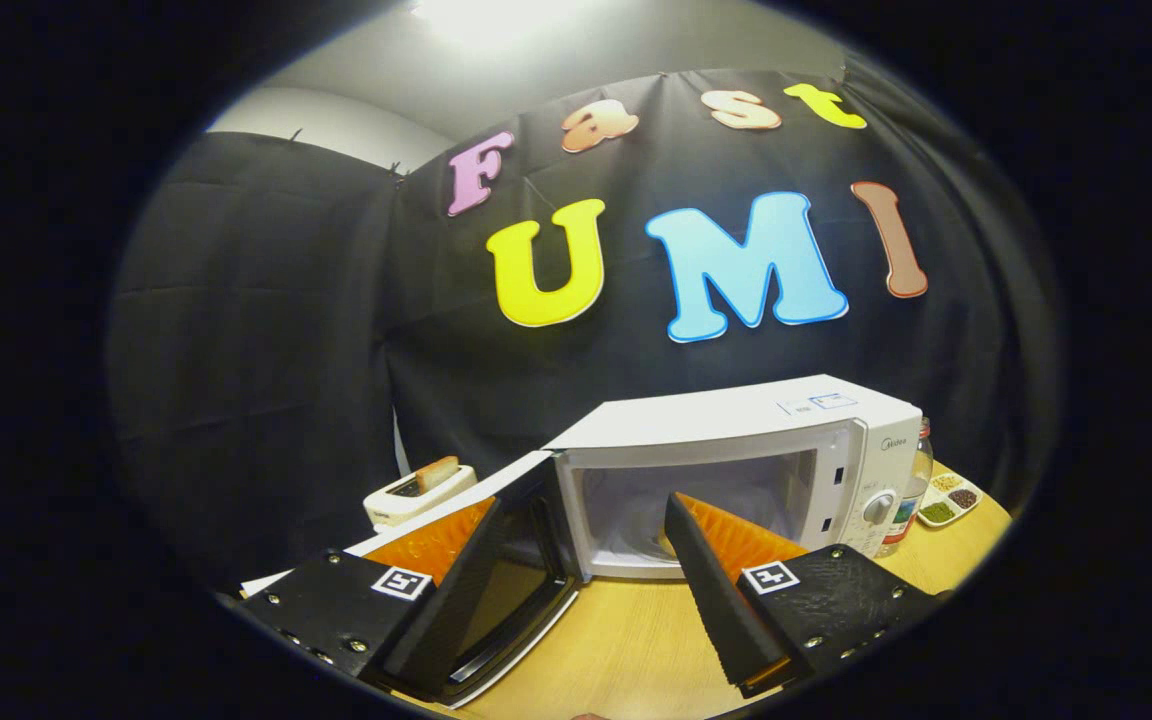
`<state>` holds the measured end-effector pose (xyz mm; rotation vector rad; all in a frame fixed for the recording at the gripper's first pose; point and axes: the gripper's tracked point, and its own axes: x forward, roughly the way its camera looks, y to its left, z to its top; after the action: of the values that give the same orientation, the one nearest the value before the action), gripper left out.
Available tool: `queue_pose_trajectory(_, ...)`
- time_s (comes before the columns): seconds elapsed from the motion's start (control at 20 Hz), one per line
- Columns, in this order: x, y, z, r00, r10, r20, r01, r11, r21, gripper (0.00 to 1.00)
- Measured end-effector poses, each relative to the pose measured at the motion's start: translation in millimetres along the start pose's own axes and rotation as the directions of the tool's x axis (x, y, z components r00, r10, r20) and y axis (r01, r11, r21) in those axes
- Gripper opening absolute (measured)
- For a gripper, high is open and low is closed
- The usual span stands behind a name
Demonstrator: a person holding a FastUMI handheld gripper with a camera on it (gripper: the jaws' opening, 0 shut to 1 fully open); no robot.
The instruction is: Open the microwave, put the food inside, and close the microwave door.
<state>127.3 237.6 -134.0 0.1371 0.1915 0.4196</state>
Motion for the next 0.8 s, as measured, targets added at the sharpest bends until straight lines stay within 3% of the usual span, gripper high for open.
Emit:
queue_pose_trajectory(0.35,-49,108,21,0.98,0.199,0.02,-0.199,0.98,-0.023,0.97)
queue_pose_trajectory(0.8,-100,233,-6,0.891,0.451,-0.059,-0.454,0.89,-0.043,0.97)
